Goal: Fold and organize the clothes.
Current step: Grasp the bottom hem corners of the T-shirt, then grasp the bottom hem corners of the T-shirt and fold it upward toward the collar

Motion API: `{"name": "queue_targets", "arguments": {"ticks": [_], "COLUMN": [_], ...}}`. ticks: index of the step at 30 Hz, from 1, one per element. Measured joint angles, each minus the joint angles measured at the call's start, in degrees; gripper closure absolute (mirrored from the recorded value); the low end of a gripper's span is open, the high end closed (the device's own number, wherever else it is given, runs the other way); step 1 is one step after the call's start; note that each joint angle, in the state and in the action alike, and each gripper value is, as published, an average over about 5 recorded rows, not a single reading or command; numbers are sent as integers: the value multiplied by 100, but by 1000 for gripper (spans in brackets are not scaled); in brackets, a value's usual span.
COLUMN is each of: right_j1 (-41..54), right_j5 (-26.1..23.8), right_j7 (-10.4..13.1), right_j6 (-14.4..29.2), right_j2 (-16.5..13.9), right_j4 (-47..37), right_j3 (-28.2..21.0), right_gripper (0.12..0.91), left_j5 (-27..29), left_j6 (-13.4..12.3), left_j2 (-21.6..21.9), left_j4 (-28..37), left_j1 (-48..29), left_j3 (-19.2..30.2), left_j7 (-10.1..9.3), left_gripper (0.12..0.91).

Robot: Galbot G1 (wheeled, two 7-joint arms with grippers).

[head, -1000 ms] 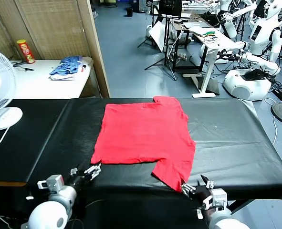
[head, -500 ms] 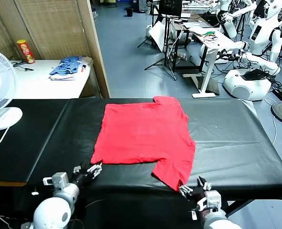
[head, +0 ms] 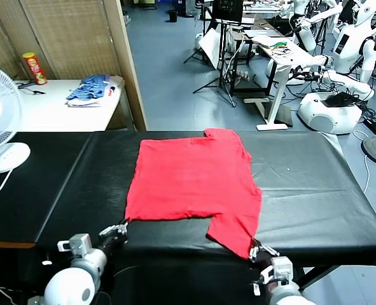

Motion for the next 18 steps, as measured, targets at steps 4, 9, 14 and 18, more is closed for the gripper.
{"name": "queue_targets", "arguments": {"ticks": [4, 9, 14, 18], "right_j1": [210, 849, 1673, 2318], "right_j5": [498, 834, 883, 774], "right_j7": [-148, -437, -635, -712], "right_j6": [453, 1140, 1600, 1730], "right_j2": [-157, -433, -721, -894], "right_j4": [-116, -734, -1531, -2142], "right_j3": [320, 508, 344, 38], "right_gripper": [903, 903, 903, 903], "left_j5": [-130, -282, -207, -123], "left_j6": [-3, -193, -366, -406], "left_j2": [60, -23, -216, -434], "left_j4": [-310, -492, -373, -156], "left_j1": [242, 201, -165, -588], "left_j3": [-64, -35, 80, 187], "left_j7": [-65, -119, -104, -131], "left_gripper": [905, 905, 905, 905]}}
